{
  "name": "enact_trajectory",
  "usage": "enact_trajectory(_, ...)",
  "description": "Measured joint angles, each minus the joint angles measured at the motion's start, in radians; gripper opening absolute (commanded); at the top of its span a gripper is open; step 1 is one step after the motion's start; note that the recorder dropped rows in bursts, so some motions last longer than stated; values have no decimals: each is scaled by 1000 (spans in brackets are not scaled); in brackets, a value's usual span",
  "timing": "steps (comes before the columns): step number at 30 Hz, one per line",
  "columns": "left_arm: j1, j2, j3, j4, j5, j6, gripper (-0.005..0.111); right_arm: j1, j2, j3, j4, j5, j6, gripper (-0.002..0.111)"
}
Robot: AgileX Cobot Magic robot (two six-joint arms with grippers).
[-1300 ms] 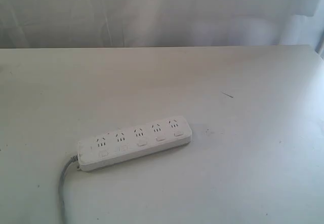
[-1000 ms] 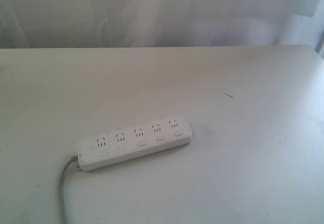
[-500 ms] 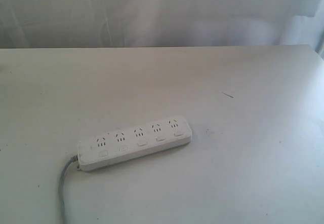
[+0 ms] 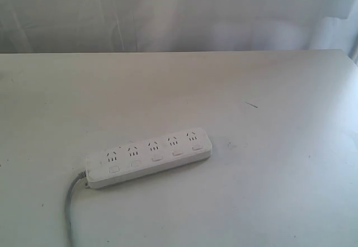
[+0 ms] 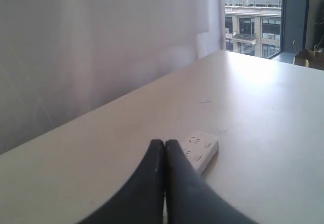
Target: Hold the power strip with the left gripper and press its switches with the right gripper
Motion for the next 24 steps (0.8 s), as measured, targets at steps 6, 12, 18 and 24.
enact_trajectory(6,0,0,-7,-13,41,-35,0,0,0,0,0,0,0,0)
enact_trajectory(12,0,0,-7,-20,48,-43,0,0,0,0,0,0,0,0)
enact_trajectory(18,0,0,-7,-54,54,-43,0,0,0,0,0,0,0,0)
enact_trajectory(24,0,0,-7,-101,62,-43,0,0,0,0,0,0,0,0)
